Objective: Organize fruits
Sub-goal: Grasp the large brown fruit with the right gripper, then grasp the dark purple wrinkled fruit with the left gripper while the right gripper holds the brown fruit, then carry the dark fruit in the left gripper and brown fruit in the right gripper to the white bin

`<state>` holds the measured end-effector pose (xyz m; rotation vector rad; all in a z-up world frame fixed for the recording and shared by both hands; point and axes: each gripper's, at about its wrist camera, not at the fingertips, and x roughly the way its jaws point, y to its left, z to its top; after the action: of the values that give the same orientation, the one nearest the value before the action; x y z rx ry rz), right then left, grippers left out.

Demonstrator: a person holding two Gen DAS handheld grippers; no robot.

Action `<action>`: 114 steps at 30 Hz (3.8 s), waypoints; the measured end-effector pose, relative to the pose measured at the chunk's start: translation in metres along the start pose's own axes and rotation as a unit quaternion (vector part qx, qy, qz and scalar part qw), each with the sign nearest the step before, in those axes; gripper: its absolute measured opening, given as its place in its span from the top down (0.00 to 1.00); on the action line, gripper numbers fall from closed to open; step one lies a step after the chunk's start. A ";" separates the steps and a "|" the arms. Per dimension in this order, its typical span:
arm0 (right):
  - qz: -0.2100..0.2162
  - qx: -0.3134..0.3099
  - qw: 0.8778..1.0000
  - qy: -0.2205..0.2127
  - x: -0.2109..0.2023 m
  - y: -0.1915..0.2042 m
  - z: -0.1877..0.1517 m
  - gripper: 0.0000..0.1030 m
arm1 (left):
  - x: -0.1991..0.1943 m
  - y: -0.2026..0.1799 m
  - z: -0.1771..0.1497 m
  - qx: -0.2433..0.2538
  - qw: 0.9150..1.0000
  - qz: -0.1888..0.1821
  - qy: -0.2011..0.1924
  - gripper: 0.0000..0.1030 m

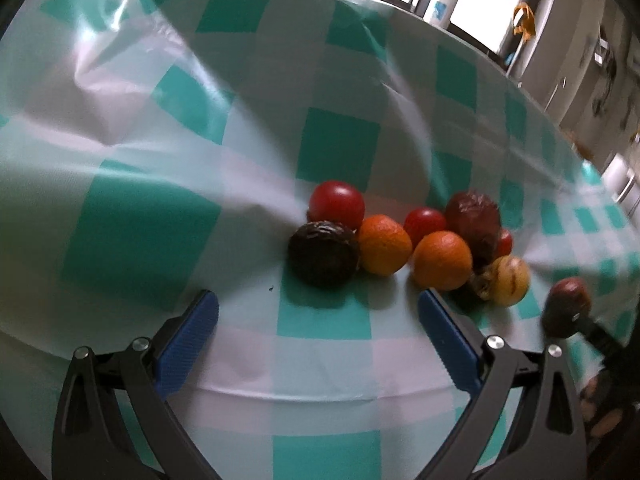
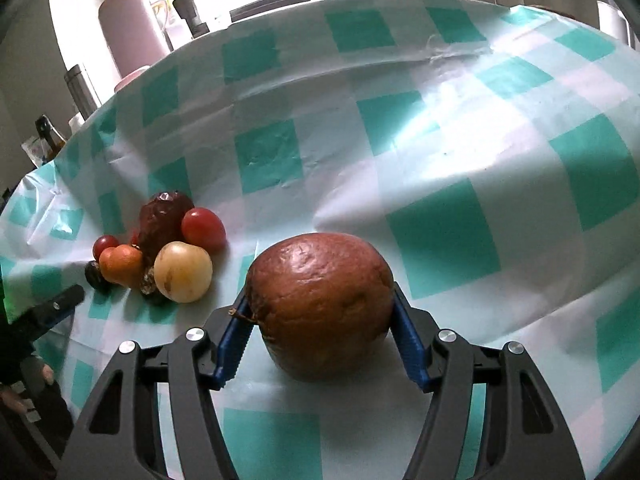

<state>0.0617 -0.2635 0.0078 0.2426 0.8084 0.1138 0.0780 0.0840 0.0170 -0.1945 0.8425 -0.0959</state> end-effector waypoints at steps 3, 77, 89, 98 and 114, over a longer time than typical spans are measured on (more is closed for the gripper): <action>0.010 0.008 1.000 0.000 0.002 0.003 -0.001 0.38 | 0.002 -0.010 0.000 0.043 0.998 0.037 -0.006 0.16; -0.027 0.003 1.000 -0.007 -0.099 0.017 -0.093 0.39 | -0.138 -0.024 -0.117 0.003 0.992 -0.041 -0.119 0.60; -0.071 -0.118 0.990 -0.024 -0.181 0.014 -0.167 0.39 | -0.172 -0.092 -0.177 0.118 0.986 -0.059 -0.103 0.60; -0.112 -0.102 0.987 -0.048 -0.228 -0.041 -0.203 0.39 | -0.168 -0.153 -0.212 0.197 0.974 -0.083 -0.070 0.60; -0.188 -0.043 0.979 -0.064 -0.275 -0.122 -0.255 0.39 | -0.172 -0.235 -0.257 0.312 0.942 -0.113 -0.045 0.60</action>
<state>-0.3117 -0.3907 0.0000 0.0124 0.7065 -0.2203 -0.2302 -0.1522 0.0249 0.3030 0.6591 -0.5571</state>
